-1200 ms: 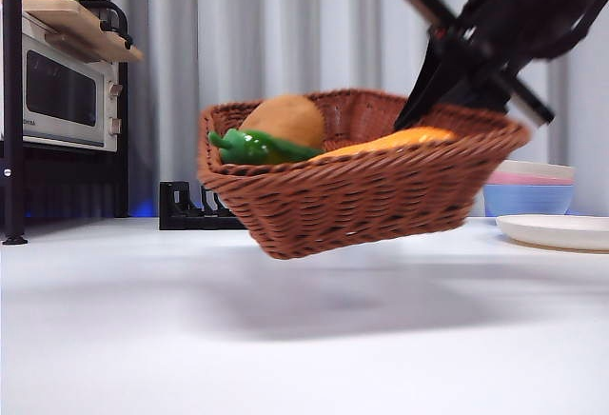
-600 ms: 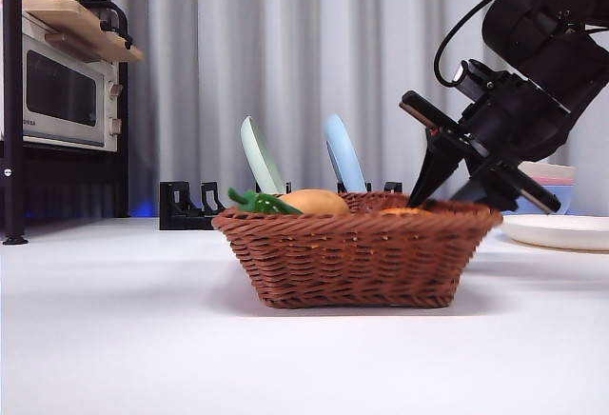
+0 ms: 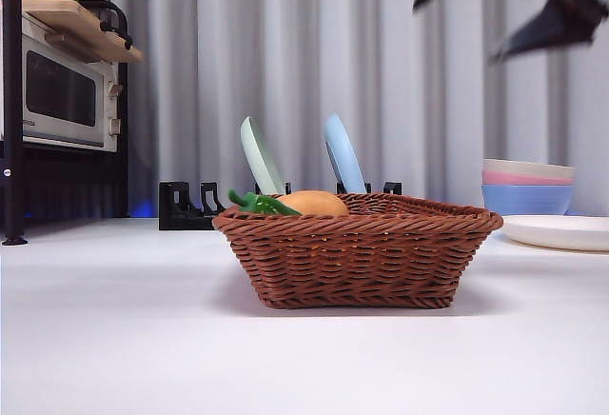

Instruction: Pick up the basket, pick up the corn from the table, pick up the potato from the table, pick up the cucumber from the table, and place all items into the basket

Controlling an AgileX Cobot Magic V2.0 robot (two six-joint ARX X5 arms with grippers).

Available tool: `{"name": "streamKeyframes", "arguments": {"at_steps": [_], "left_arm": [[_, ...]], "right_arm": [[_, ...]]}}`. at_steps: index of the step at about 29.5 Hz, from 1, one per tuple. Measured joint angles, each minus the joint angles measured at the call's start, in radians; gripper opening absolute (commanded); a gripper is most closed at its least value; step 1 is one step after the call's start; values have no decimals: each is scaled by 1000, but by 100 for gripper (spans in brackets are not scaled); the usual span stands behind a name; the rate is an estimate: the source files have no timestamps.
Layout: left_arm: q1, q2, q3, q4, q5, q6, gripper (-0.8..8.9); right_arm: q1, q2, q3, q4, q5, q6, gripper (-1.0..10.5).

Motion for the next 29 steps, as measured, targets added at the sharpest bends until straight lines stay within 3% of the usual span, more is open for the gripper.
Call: {"name": "streamKeyframes", "arguments": {"at_steps": [1,2,10,18,23,29], "left_arm": [[8,2,0,-31,-7,4,-9],[14,5,0,-49,-10,8,-8],[40,-88,-151,16,-14,10,-9],[47,-352,-526,157,-16,-63,-8],[47,-375,-545,37,-15,-171,-3],[47,-354,-545,9,-15,-204,-3]], "right_arm": [[2,-36,0,-30,0,-13,13],[6,-62,0,-50,1,-26,-19],[15,-204,-37,-95,185,-134,-9],[41,-282,-261,-50,187,-152,2],[34,-249,-264,-59,187,-152,2],[34,-250,-264,-54,187,-152,2]]}}
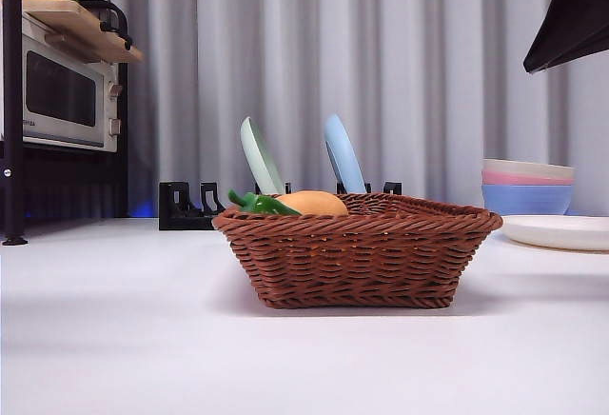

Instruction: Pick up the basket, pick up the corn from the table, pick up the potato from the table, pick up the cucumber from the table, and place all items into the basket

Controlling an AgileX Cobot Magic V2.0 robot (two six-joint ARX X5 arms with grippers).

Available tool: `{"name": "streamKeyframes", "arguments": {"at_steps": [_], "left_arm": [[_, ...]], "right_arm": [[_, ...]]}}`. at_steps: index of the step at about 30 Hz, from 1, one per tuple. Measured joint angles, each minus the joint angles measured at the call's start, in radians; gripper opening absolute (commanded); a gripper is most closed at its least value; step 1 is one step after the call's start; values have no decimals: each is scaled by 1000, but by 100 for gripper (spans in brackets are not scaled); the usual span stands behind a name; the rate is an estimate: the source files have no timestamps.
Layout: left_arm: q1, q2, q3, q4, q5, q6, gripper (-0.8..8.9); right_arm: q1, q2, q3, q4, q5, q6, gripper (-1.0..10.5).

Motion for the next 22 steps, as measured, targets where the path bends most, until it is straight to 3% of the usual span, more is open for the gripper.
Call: {"name": "streamKeyframes", "arguments": {"at_steps": [5,10,14,22], "left_arm": [[0,14,0,0,-4,-5,3],[0,9,0,-1,-158,-5,0],[22,-68,0,-1,-180,-4,0],[229,-296,0,-1,-143,3,0]], "right_arm": [[0,0,0,0,0,0,2],[0,0,0,0,0,0,2],[0,0,0,0,0,0,2],[0,-1,0,0,0,0,2]]}}
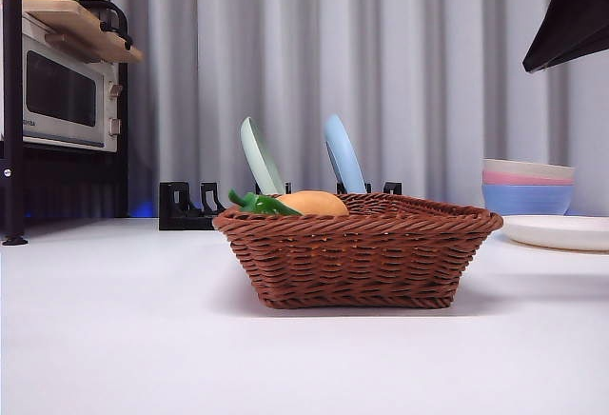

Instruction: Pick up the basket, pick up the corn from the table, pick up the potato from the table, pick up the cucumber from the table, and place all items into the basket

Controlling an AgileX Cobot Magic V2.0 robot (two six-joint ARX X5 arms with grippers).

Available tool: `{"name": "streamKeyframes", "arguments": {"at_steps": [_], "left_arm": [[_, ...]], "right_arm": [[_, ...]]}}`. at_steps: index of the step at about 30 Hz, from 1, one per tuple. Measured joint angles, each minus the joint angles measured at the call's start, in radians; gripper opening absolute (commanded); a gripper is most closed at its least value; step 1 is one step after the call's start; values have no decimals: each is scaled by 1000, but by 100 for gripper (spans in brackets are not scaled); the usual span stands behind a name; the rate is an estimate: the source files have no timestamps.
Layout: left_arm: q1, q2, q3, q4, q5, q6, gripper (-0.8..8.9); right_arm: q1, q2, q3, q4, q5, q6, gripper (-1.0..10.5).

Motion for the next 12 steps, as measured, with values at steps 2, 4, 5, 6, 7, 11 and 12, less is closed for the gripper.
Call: {"name": "streamKeyframes", "arguments": {"at_steps": [2,4,5,6,7,11,12], "left_arm": [[65,-40,0,0,1,0,0],[137,-72,-2,3,5,0,0],[171,-87,-9,23,5,0,0],[213,-109,-29,69,5,0,0],[254,-134,-61,128,5,-1,0],[388,-244,-266,414,38,-7,0],[419,-276,-334,492,76,-8,0]], "right_arm": [[0,0,0,0,0,0,2],[0,0,0,0,0,0,2],[0,0,0,0,0,0,2],[0,0,0,0,0,0,2],[0,0,0,0,0,0,2],[0,0,0,0,0,0,2],[0,0,0,0,0,0,2]]}}
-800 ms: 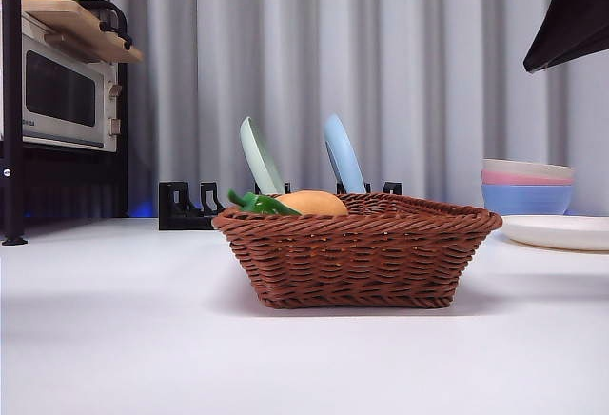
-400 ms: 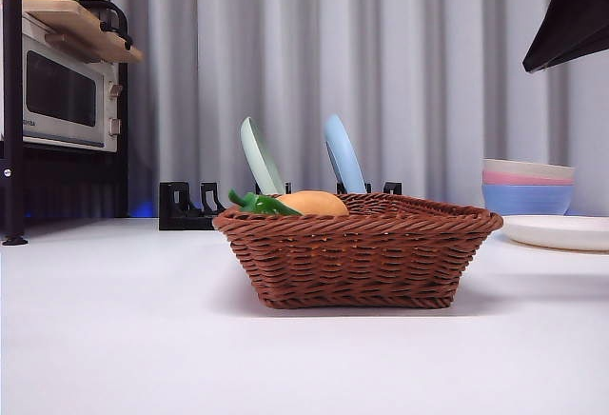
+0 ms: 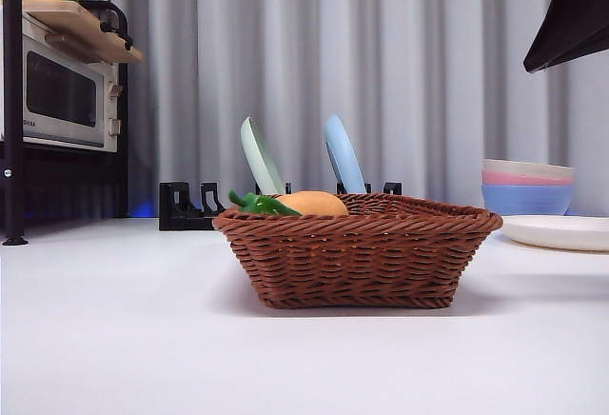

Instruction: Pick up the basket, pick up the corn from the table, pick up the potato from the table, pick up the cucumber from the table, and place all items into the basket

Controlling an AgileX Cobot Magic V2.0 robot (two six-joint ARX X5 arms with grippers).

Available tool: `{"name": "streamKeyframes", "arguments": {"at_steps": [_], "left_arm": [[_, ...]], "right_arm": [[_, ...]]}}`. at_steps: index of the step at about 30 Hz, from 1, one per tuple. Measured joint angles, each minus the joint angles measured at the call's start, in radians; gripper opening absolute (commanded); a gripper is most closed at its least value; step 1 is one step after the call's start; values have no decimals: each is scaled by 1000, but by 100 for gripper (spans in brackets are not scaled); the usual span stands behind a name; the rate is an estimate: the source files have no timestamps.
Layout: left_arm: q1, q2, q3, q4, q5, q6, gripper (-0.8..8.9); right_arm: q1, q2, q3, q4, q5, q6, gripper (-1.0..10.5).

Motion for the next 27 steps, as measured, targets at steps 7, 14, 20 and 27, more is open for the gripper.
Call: {"name": "streamKeyframes", "arguments": {"at_steps": [7,14,20,27], "left_arm": [[163,-149,-406,257,327,0,0],[222,-164,-550,256,476,4,0],[230,-166,-581,250,506,16,0],[230,-167,-597,229,509,20,0]], "right_arm": [[0,0,0,0,0,0,2],[0,0,0,1,0,0,2],[0,0,0,0,0,0,2],[0,0,0,0,0,0,2]]}}
